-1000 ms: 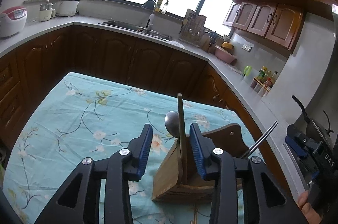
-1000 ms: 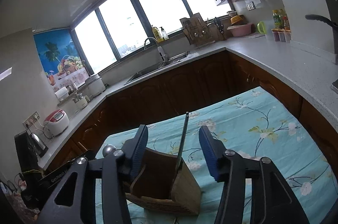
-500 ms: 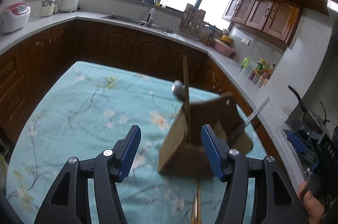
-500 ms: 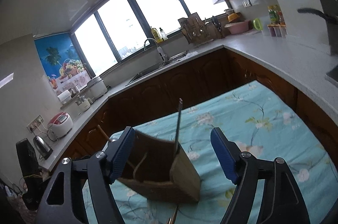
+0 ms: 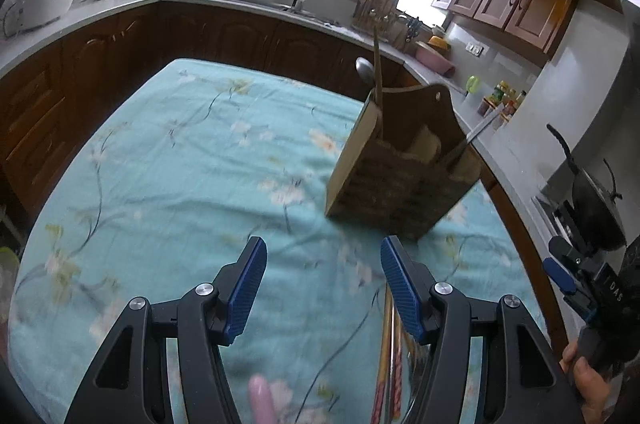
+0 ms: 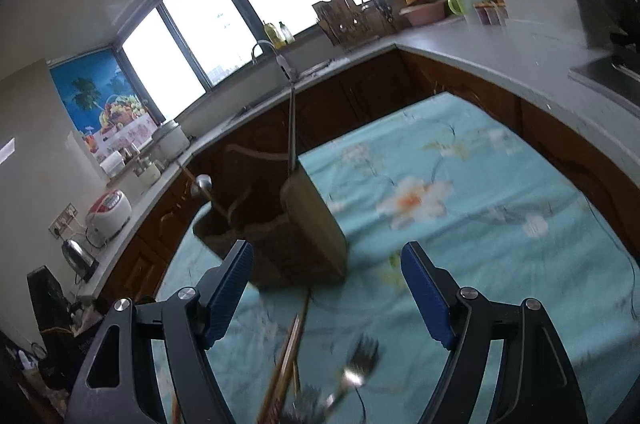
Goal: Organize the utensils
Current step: 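Move both tools back toward the chopsticks and forks on the table, then grasp a wooden chopstick with the left tool while the right tool grasps a fork, then lift the chopstick and fork and carry both over the wooden holder, then lower the chopstick into the holder with the left tool while the right tool drops the fork in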
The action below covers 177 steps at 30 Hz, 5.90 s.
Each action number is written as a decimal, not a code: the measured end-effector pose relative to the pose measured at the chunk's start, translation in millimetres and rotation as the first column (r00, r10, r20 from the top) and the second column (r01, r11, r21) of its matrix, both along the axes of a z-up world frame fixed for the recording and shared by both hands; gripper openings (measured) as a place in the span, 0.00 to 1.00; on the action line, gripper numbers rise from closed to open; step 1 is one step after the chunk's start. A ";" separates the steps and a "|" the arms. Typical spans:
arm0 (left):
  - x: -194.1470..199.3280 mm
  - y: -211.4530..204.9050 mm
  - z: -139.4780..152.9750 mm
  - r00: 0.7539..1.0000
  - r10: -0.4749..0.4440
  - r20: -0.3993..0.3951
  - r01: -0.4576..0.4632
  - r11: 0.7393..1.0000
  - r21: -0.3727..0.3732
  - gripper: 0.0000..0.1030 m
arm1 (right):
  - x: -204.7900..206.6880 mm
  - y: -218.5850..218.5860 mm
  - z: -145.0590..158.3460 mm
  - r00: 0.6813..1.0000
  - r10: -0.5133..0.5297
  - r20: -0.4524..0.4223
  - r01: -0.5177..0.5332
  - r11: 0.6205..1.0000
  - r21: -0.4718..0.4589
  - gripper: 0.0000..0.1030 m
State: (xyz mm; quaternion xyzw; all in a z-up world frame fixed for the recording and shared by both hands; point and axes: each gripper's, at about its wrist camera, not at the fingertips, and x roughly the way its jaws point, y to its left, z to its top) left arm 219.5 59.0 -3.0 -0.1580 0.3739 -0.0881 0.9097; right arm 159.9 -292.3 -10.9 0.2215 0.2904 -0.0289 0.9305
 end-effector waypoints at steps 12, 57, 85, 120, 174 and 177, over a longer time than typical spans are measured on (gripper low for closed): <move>-36.2 -6.5 -19.7 0.995 -0.028 -0.091 0.030 0.999 0.021 0.57 | -42.4 12.0 -39.2 0.995 0.009 -0.099 -0.009 1.000 0.001 0.76; 82.2 -95.2 -77.1 0.928 -0.238 -0.285 0.302 0.930 0.208 0.51 | 21.4 16.2 -87.5 0.967 0.092 -0.237 -0.101 0.995 -0.025 0.56; 76.2 -88.3 -42.7 0.952 -0.272 -0.144 0.291 0.947 0.133 0.04 | 19.8 35.8 -57.8 0.960 0.179 -0.216 -0.197 0.979 -0.062 0.02; -18.3 5.7 46.9 0.985 -0.119 0.126 0.122 0.992 -0.014 0.04 | -6.0 63.8 54.5 0.987 0.153 0.057 -0.129 0.945 -0.299 0.02; 143.3 -48.9 5.9 0.970 -0.008 0.245 -0.001 0.999 0.039 0.04 | 131.9 58.7 41.3 0.986 0.096 0.139 -0.012 0.862 -0.507 0.02; 149.0 -49.9 8.4 0.971 -0.012 0.240 0.001 0.999 0.045 0.05 | 134.9 55.1 36.0 0.988 0.097 0.120 -0.028 0.878 -0.478 0.02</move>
